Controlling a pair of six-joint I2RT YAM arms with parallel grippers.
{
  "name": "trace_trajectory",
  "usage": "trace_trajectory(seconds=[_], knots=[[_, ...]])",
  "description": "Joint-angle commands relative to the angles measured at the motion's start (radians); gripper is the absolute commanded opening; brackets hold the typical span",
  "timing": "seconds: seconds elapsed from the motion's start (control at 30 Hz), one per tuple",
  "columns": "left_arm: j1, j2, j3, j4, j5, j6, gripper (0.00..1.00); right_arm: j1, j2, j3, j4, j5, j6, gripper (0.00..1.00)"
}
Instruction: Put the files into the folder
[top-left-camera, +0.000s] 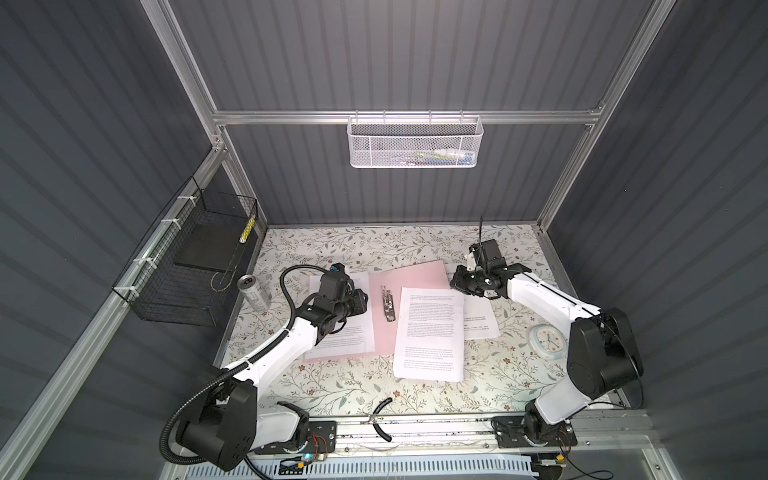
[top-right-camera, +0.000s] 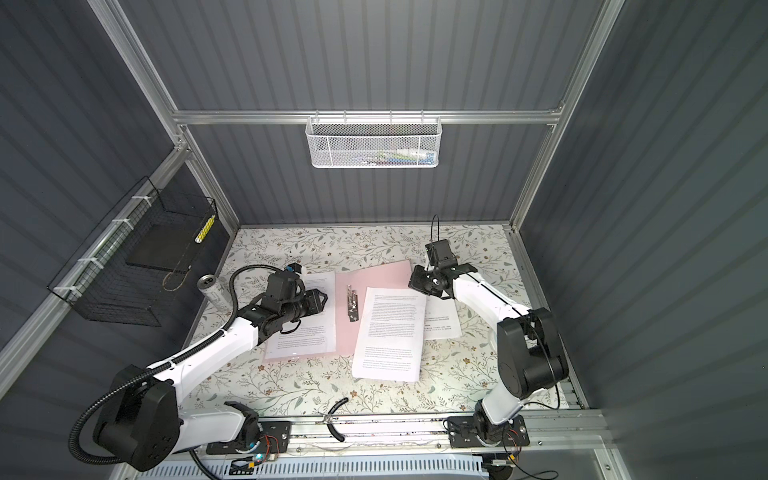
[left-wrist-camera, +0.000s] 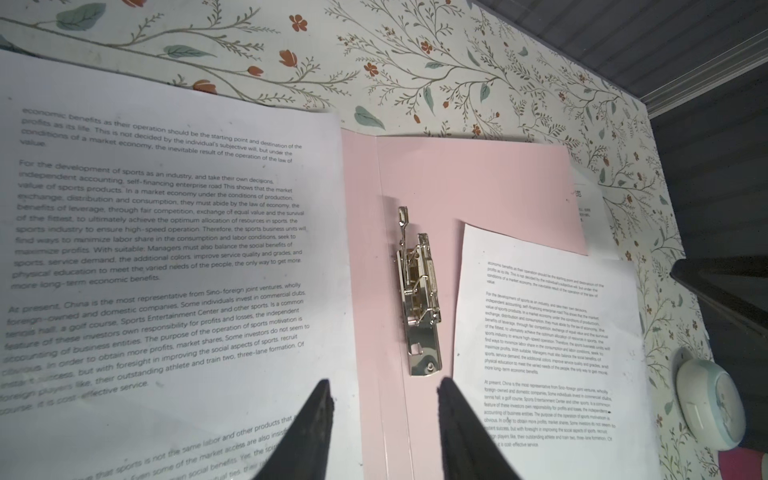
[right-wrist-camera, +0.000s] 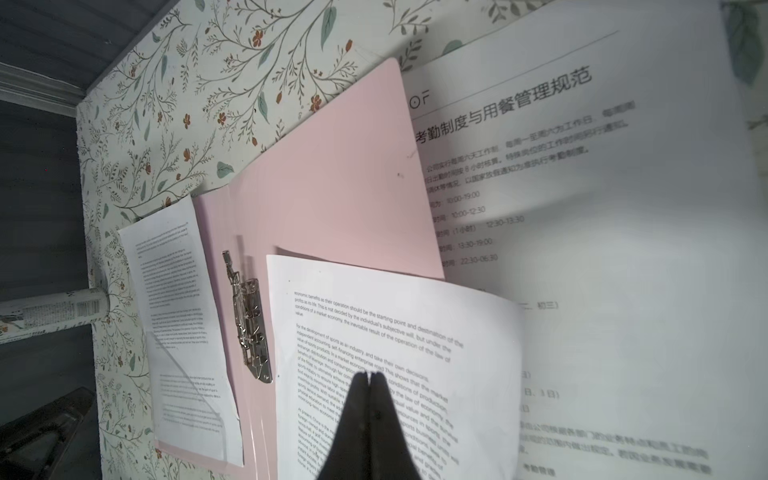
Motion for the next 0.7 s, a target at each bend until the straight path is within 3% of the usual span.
trace_trajectory(seconds=[0.0, 0.13, 0.2, 0.4, 0.67], knots=[[-0.004, 0.009, -0.016, 0.009, 0.002, 0.006, 0.45, 0.007, -0.023, -0.031, -0.007, -0.009, -0.018, 0.03], [-0.004, 0.015, -0.025, 0.018, 0.007, 0.001, 0.46, 0.007, -0.121, -0.123, -0.003, 0.040, -0.020, 0.38], [-0.004, 0.020, -0.025, 0.021, 0.011, 0.004, 0.46, 0.006, -0.163, -0.146, -0.029, 0.055, -0.025, 0.46], [-0.004, 0.045, -0.012, 0.027, 0.024, 0.011, 0.46, 0.008, -0.261, -0.237, -0.074, 0.073, -0.020, 0.48], [-0.004, 0.053, -0.005, 0.031, 0.030, 0.011, 0.46, 0.011, -0.259, -0.313, -0.035, 0.046, 0.010, 0.49]])
